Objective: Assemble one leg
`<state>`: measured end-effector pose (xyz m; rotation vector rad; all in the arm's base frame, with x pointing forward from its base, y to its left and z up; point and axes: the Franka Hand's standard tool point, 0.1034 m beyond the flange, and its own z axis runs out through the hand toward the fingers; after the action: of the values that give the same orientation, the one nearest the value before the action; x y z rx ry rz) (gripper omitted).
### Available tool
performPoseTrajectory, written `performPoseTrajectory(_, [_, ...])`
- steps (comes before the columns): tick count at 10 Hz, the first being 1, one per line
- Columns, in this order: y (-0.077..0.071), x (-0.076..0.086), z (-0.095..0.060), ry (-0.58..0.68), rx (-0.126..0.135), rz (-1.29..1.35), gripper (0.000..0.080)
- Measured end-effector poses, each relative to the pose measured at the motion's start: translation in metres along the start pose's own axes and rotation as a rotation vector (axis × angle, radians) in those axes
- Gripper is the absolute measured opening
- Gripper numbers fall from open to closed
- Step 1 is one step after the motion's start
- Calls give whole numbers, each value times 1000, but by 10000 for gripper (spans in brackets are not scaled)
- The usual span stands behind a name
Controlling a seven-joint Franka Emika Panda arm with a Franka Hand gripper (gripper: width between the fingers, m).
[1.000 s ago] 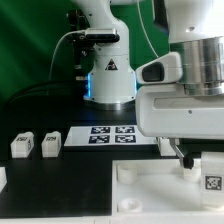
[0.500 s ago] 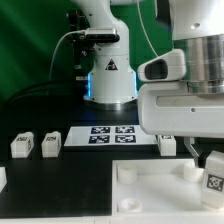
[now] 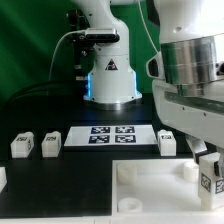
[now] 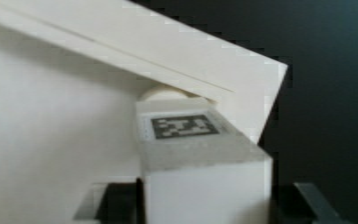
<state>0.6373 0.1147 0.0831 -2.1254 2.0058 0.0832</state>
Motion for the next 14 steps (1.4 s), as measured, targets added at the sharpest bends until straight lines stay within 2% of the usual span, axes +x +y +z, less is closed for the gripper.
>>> performPoseTrajectory(1, [1, -1, 0, -11, 15, 155, 309])
performPoseTrajectory(3, [2, -5, 1, -9, 18, 232, 310])
performPoseTrajectory(5, [2, -4, 2, -8, 17, 202, 557])
performPoseTrajectory(6, [3, -5, 3, -3, 14, 159, 557])
performPoseTrajectory(7, [6, -6, 6, 20, -4, -65, 632])
performPoseTrajectory(9, [11, -8, 14, 39, -18, -412, 644])
performPoseTrajectory(10, [10, -7, 13, 40, -17, -442, 648])
performPoseTrajectory(12, [10, -4, 13, 46, -26, -675, 649])
performPoseTrajectory(13, [10, -4, 13, 50, -44, -791, 649])
performPoseTrajectory(14, [9, -6, 10, 61, -94, -1021, 649])
